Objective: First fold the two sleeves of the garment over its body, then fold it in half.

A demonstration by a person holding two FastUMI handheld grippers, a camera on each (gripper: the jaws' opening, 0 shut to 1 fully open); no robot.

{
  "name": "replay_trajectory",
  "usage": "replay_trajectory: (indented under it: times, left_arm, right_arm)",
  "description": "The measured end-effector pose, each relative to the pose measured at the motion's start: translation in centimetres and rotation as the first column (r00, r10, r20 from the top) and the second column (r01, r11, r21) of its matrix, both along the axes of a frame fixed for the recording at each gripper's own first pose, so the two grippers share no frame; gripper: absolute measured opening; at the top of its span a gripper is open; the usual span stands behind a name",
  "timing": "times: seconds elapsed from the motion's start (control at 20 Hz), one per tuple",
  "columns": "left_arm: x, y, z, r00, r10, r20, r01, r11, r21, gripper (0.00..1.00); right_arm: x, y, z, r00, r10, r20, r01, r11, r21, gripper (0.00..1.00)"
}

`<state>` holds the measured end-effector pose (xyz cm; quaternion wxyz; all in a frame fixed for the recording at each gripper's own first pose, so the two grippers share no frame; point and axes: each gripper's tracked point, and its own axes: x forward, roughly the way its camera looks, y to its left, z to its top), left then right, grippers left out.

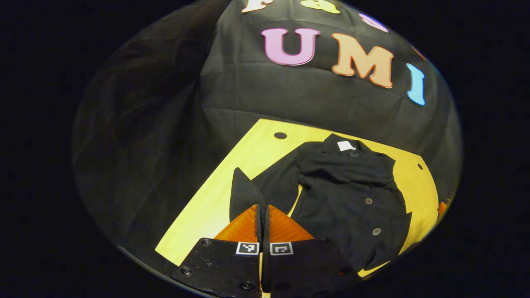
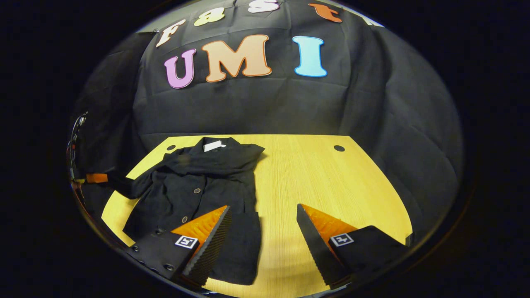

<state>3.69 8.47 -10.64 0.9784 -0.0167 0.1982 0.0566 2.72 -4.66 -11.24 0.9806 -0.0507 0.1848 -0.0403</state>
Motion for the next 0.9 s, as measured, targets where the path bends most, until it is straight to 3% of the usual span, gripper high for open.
replay_trajectory:
  times: [0.25,0.55,0.9]
  left_arm:
    - [4.9,-7.5,4.4,0.987,-0.146,0.073,0.142,0.988,0.06,0.0]
    - [9.3,-18.2,5.6,0.941,-0.331,0.072,0.323,0.94,0.111,0.0]
    - [12.7,-27.4,5.3,0.893,-0.449,0.042,0.438,0.885,0.158,0.0]
  right_arm:
    - [-1.0,-1.9,-2.2,0.999,-0.018,-0.038,0.018,1.0,0.005,1.0]
    - [-2.2,-3.3,-3.7,0.997,-0.045,-0.066,0.047,0.999,0.023,1.0]
    - [-2.5,-4.0,-5.4,0.992,-0.066,-0.106,0.075,0.993,0.086,1.0]
